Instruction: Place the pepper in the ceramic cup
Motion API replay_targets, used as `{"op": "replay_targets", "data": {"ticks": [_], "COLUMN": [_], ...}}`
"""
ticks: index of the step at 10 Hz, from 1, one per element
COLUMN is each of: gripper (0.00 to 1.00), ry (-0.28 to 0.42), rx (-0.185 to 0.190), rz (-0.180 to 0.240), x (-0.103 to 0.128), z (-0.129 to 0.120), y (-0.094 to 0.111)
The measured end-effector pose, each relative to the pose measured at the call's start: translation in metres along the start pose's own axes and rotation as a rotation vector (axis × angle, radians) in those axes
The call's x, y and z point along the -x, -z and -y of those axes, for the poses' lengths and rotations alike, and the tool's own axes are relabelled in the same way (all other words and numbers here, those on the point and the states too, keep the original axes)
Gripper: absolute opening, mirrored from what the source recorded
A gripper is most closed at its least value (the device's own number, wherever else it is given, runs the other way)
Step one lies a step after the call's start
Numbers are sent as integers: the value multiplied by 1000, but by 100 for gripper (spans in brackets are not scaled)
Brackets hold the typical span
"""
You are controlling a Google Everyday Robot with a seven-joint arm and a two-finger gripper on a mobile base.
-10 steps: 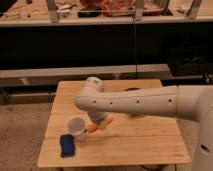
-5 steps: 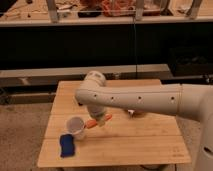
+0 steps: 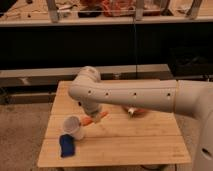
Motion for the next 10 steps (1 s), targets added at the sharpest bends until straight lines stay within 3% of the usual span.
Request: {"op": "replay_targets", "data": {"ticks": [3, 5, 7, 10], "gripper": [0, 0, 0, 0], "ry": [-26, -39, -20, 33], "rx": [-29, -37, -55, -70], "rz": [-32, -37, -3, 115], "x": [-9, -15, -7, 18], "z": [4, 3, 6, 12], "y": [38, 43, 46, 36]}}
